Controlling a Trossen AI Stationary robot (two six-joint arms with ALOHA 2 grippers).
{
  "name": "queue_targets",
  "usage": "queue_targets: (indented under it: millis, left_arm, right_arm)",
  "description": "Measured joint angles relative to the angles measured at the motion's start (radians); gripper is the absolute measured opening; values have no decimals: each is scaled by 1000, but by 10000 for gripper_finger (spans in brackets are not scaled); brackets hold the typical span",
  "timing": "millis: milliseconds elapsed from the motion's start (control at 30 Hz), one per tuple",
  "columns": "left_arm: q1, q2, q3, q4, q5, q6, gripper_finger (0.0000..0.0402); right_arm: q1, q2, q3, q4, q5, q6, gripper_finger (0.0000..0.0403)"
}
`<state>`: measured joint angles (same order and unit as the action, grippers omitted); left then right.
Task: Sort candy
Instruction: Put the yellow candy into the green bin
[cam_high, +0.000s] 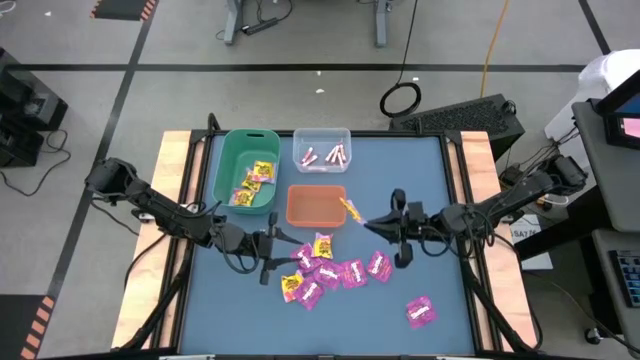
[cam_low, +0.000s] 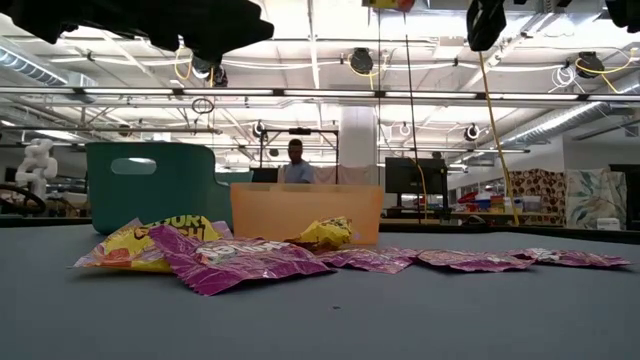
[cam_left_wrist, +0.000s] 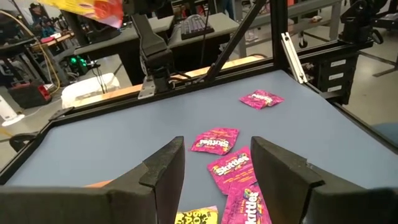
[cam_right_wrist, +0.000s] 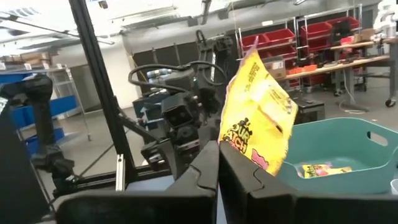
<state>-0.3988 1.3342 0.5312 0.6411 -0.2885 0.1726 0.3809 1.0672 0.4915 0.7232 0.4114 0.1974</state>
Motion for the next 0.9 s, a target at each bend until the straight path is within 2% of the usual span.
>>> queue_targets:
  millis: [233,467,733,900]
  left_arm:
    - [0,0,0,0,-2,0,189]
    - [0,0,0,0,-3,0,190]
    - [0,0,0,1,-13,0,189]
    - [0,0,0,1,-24,0,190]
  right_arm:
    - [3,0,0,-23,-1,-63,0]
    - [34,0,0,-54,12,-386,0]
    - [69,0,0,-163,140,-567,0]
    - [78,0,0,-220,148,-610,0]
